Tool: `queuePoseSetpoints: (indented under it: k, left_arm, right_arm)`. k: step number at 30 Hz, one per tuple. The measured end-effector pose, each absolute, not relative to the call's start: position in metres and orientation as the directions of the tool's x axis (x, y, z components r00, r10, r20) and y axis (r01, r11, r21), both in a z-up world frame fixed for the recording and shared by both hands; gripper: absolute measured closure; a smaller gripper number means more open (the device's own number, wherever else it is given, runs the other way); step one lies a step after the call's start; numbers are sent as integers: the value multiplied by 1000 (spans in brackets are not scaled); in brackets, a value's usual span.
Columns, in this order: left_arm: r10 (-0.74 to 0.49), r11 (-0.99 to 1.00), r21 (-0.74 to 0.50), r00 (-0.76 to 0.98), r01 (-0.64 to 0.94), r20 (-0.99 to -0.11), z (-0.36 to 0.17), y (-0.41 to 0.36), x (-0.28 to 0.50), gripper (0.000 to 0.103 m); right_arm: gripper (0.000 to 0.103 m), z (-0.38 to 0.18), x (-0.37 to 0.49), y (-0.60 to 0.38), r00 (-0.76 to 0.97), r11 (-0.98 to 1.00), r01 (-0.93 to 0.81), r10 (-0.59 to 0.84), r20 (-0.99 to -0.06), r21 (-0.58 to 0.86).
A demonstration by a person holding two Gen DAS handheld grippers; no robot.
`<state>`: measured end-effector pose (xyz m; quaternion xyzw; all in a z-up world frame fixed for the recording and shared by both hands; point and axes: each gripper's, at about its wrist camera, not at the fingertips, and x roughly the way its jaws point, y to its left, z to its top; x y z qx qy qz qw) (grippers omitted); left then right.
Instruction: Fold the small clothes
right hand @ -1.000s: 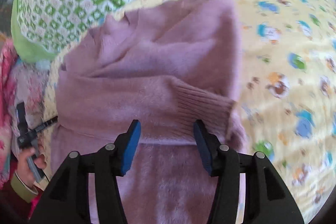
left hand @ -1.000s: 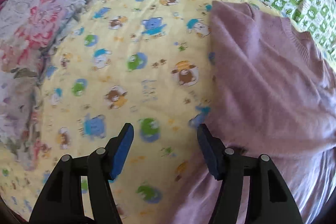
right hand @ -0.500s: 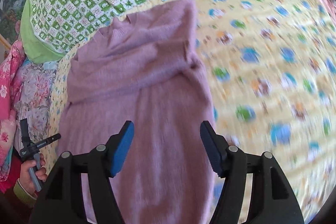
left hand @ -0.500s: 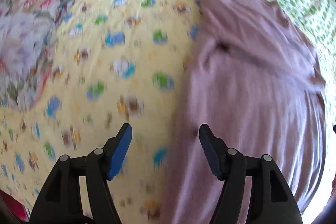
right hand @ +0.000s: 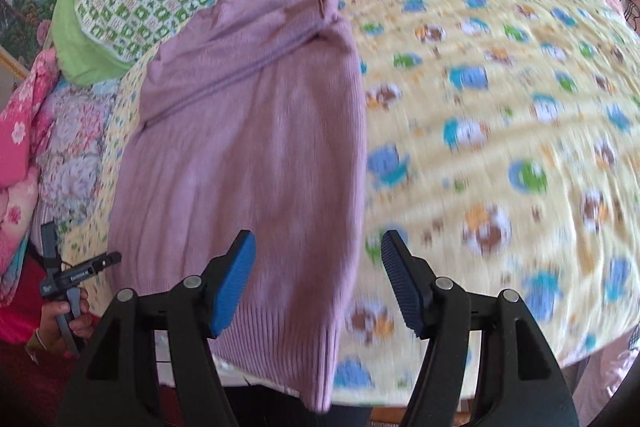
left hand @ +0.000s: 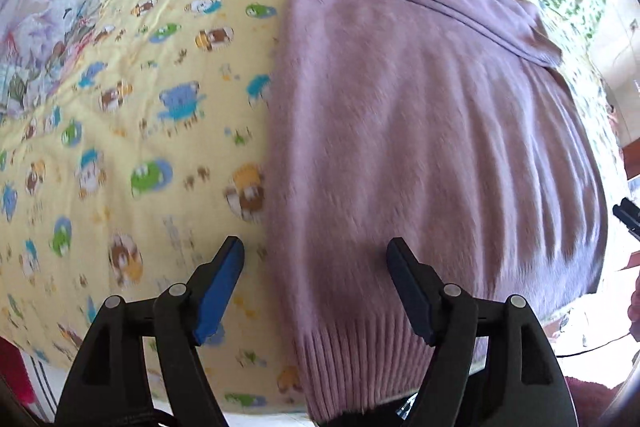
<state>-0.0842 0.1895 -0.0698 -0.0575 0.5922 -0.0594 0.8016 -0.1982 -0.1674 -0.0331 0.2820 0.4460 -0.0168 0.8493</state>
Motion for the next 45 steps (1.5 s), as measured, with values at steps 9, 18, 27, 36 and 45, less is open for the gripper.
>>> queuePoseSetpoints:
  k: [9, 18, 27, 36, 45]
  left_arm:
    - [-198, 980, -201, 266, 19, -943, -81, 187, -129, 23]
    - [-246, 969, -245, 260, 34, -934, -85, 184, -133, 40]
    - [-349, 937, -339, 302, 88, -887, -71, 195, -139, 95]
    - [-445, 893, -432, 397, 127, -803, -28, 214, -140, 96]
    - [-471, 862, -487, 575, 139, -669, 40, 217, -61, 98]
  right_arm:
    - [37, -59, -226, -140, 568, 830, 251, 290, -770, 497]
    - [48, -75, -232, -138, 605, 763, 249, 358, -711, 596]
    - [95, -79, -240, -139, 615, 735, 237, 393, -684, 636]
    - [95, -37, -245, -158, 729, 670, 117, 444, -521, 733]
    - [95, 34, -181, -191, 843, 659, -3, 407, -353, 752]
